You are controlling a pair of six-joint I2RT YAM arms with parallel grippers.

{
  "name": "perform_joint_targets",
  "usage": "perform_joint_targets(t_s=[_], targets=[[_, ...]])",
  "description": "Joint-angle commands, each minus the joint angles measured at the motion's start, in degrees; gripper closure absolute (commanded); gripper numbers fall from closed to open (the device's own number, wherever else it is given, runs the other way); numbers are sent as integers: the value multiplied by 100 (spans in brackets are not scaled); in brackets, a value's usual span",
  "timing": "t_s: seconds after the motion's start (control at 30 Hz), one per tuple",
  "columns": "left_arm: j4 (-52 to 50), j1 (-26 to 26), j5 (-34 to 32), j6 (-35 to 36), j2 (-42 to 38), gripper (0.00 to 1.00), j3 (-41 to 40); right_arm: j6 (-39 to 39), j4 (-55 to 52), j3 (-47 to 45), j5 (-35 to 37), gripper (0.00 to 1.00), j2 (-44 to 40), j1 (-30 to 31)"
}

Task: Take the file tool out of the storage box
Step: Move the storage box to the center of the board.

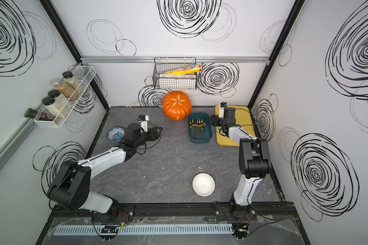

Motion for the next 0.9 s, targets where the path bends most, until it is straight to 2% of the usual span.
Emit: perform_joint_targets(t_s=[0.0,0.27,0.3,0.33,0.5,0.63,0.7,0.87], targets=[[-52,-14,76,-130,131,37,315,-68,-693,258,-205,34,222,77],[-123,12,65,-103,512,38,447,-136,-978,608,-213,47,542,237],[-126,13,48,-97,532,38,444,-138,-1007,656,-236,55,587,232],[-117,15,28,-86,545,38,430,-130,-1023,684,-247,58,621,236],[-125,33,-18,-63,548,40,407,-121,-1191,850,-127,60,855,234],[-132,30,-28,-56,541,42,410,-86,-1075,741,-164,67,838,235],[-125,30,-10,-56,550,43,413,-61,-1056,694,-178,80,799,237],[-63,13,119,-149,603,46,402,62,-1121,496,-59,90,609,293]])
